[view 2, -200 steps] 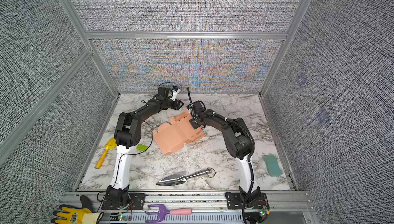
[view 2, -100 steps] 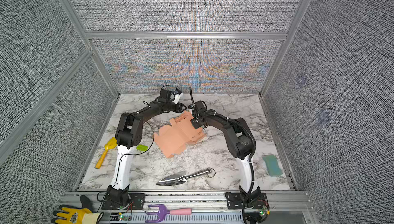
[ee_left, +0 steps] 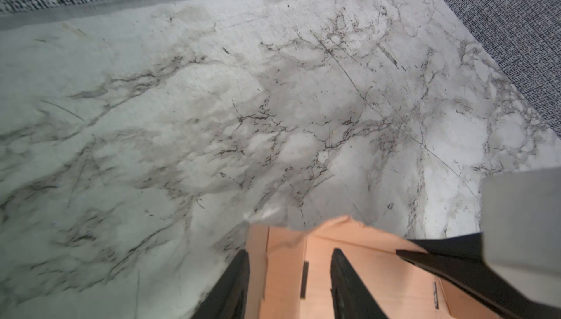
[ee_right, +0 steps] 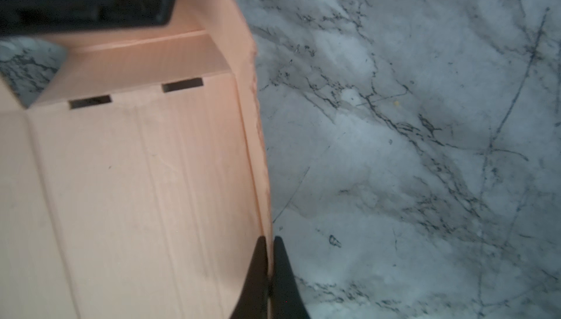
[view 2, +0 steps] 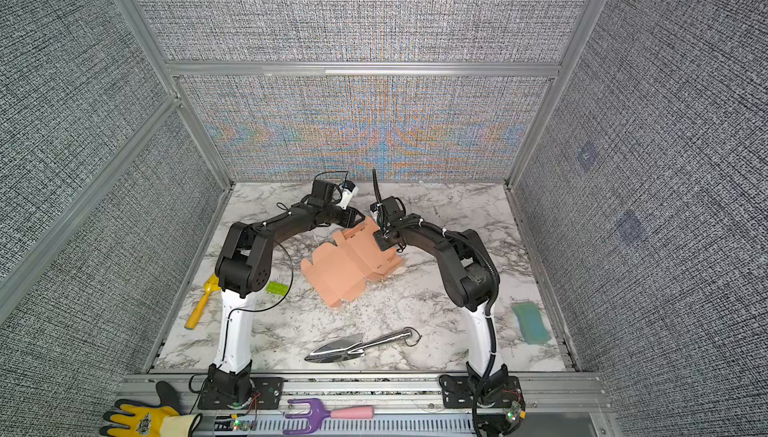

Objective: Fold the paper box

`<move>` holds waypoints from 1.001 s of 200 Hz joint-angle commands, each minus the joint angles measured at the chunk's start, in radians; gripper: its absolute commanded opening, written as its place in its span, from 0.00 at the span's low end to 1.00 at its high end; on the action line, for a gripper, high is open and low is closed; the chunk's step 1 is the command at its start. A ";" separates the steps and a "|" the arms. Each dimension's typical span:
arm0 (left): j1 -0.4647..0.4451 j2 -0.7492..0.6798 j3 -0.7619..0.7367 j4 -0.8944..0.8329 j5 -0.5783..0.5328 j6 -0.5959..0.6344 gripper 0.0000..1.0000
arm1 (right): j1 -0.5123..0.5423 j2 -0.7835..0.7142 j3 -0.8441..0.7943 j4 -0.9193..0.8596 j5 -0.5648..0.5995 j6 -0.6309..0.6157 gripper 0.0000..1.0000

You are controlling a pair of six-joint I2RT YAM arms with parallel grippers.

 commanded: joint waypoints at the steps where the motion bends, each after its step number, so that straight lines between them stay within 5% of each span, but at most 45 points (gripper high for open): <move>1: -0.002 -0.014 0.003 -0.034 -0.018 -0.001 0.43 | -0.002 -0.013 -0.011 0.035 0.020 0.023 0.00; 70: -0.006 -0.063 -0.061 0.023 -0.030 -0.007 0.42 | 0.001 -0.036 -0.048 0.076 -0.015 0.015 0.00; 200: 0.062 0.046 0.128 -0.041 -0.029 0.034 0.44 | -0.003 -0.084 -0.133 0.146 -0.165 -0.080 0.00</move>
